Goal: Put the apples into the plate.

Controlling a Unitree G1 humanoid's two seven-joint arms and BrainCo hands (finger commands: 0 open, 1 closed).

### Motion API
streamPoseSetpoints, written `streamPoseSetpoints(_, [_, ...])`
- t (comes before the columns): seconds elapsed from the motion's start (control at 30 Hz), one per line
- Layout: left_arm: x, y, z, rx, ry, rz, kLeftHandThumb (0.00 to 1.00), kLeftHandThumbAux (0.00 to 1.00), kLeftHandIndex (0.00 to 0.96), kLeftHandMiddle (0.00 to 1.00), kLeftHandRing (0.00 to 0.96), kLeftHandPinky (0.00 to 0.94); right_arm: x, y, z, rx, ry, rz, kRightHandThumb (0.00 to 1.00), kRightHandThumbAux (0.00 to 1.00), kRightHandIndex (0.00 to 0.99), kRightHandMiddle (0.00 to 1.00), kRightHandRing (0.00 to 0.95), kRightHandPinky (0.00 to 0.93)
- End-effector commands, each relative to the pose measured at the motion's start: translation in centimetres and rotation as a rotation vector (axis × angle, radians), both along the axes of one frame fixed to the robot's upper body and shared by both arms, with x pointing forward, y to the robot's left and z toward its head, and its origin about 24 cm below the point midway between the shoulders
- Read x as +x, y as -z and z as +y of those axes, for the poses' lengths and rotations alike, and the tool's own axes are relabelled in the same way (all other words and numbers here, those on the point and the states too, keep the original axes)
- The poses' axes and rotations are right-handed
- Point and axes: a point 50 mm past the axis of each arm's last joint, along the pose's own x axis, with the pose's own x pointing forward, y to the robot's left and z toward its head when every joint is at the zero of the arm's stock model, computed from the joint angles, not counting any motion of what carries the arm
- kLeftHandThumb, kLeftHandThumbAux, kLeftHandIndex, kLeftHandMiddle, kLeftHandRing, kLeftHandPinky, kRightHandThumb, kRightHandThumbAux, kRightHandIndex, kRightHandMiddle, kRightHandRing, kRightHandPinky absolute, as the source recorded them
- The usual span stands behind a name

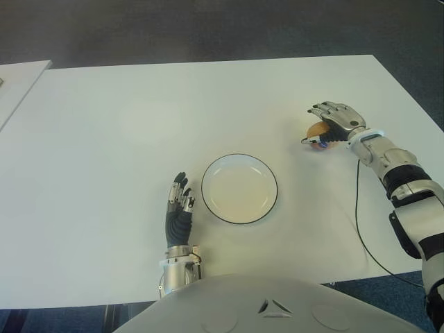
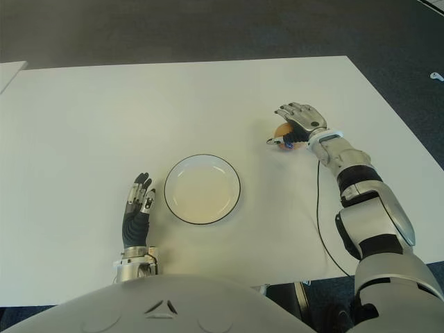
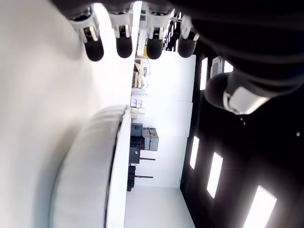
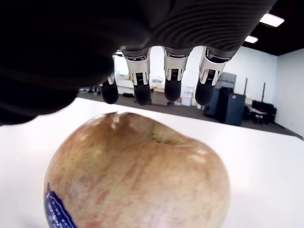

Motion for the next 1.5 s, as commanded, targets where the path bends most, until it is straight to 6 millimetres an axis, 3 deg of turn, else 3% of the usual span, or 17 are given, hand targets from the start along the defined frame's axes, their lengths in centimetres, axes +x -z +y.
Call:
streamPoseSetpoints(0.03, [0.2, 0.5, -0.4, -0.007, 0.006, 0.027, 0.003, 0.426, 0.037, 0.042, 0.002, 0.000, 0.4, 0.5, 1.1, 0.022, 0.004, -0.002, 0.247, 0.264, 0.000, 0.000, 0.000, 0.000])
streamPoseSetpoints(0.63, [0.3, 0.8, -0.1, -0.006, 0.010, 0.021, 0.000, 0.454, 0.029, 0.034, 0.000, 0.000, 0.6, 2.0, 2.4, 0.078, 0.076, 0.039, 0.213, 0.290, 0.000, 0.000, 0.000, 0.000])
streamPoseSetpoints(0.8, [0.3, 0.8, 0.1, 0.002, 0.006, -0.008, 0.002, 0.457, 0.026, 0.037, 0.000, 0.000, -0.1, 3.5, 2.0, 0.102, 0.152, 0.078, 0.220, 0.310, 0.000, 0.011, 0.000, 0.005])
streamPoseSetpoints(1.5, [0.1, 1.1, 0.6, 0.005, 0.011, -0.019, 0.006, 0.452, 0.017, 0.023, 0.000, 0.000, -1.7, 5.2, 0.1, 0.165, 0.285, 0.111, 0.297, 0.382, 0.001, 0.048, 0.027, 0.019])
